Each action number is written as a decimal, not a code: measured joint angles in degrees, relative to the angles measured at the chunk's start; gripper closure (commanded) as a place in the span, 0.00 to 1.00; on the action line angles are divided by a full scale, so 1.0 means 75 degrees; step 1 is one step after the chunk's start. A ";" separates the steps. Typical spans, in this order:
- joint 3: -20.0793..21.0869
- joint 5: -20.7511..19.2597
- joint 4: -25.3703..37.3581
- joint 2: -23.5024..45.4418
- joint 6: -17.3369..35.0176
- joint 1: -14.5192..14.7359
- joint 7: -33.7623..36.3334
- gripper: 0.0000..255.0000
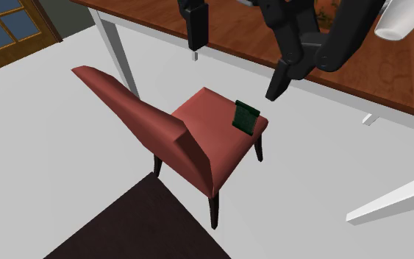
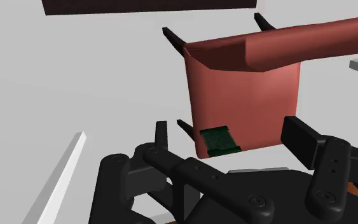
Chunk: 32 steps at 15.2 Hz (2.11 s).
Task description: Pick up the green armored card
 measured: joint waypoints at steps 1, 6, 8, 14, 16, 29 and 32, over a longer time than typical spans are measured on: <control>0.0000 0.0000 0.0000 0.0000 0.0000 0.0000 0.0000 0.00; 0.0459 0.0478 0.0085 0.0960 0.0591 -0.0192 0.1156 0.00; 0.0695 0.0709 0.0163 0.1479 0.0910 -0.0272 0.1746 0.00; 0.1174 0.1211 0.0620 0.3167 0.1807 -0.0538 0.3346 0.00; 0.1294 0.1345 0.0821 0.3722 0.2070 -0.0607 0.3868 0.00; 0.1447 0.1957 0.2773 0.7645 0.3602 -0.0793 0.6822 0.00; 0.1399 0.2166 0.3194 0.8435 0.3919 -0.0745 0.7422 0.00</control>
